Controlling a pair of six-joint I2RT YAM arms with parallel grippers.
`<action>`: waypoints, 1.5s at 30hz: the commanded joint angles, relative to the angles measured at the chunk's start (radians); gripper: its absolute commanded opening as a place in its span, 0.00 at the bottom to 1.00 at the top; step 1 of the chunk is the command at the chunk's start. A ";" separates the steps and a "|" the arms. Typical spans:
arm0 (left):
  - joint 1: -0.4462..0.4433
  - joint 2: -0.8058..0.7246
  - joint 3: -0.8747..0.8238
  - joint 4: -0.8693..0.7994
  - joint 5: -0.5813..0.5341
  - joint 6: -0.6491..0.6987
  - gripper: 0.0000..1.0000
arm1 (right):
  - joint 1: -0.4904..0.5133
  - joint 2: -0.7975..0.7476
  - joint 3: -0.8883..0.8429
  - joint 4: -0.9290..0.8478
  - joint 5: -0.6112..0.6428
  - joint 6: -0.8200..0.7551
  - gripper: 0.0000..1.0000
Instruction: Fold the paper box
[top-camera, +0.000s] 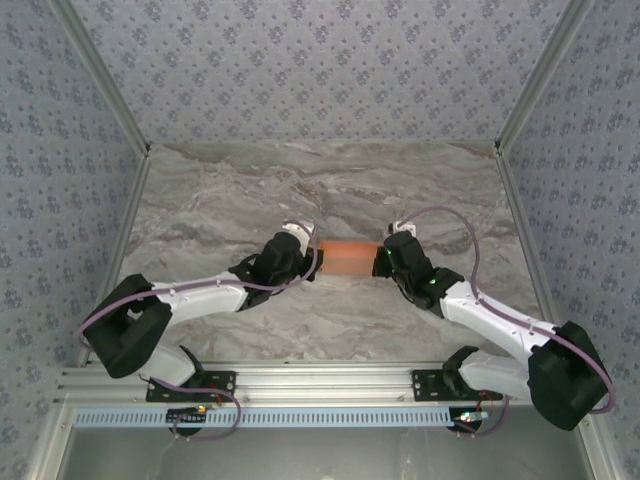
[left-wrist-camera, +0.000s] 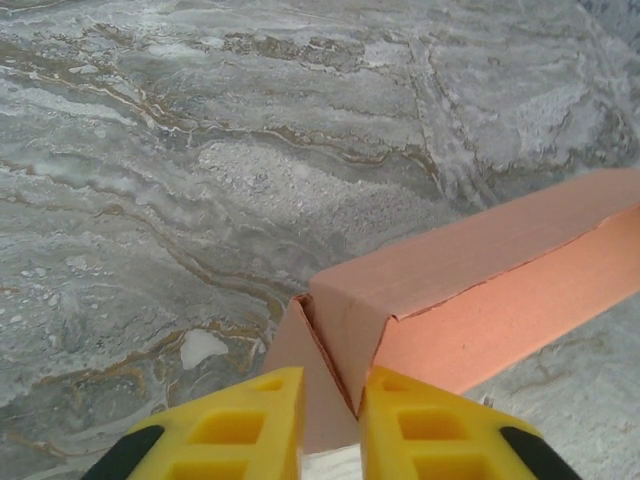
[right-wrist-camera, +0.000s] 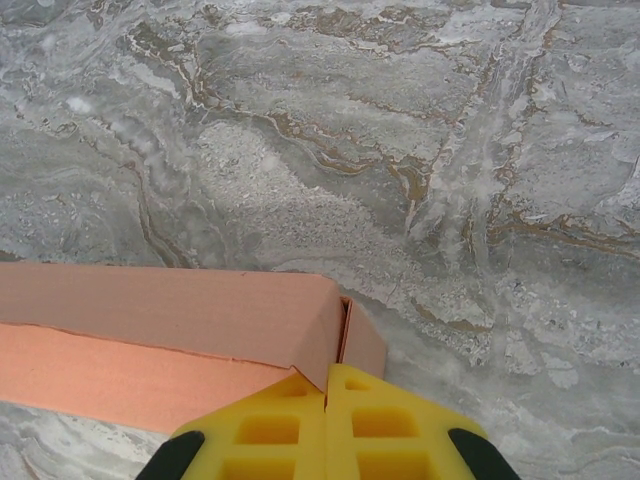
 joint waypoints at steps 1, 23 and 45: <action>0.002 -0.053 0.018 -0.071 -0.025 0.020 0.24 | 0.002 -0.005 0.006 -0.103 0.039 -0.017 0.06; 0.090 -0.087 0.146 -0.142 0.092 0.021 0.58 | 0.009 0.007 0.040 -0.111 0.034 -0.040 0.06; 0.115 0.082 0.171 -0.164 0.208 -0.025 0.53 | 0.009 0.053 0.069 -0.104 0.036 -0.057 0.07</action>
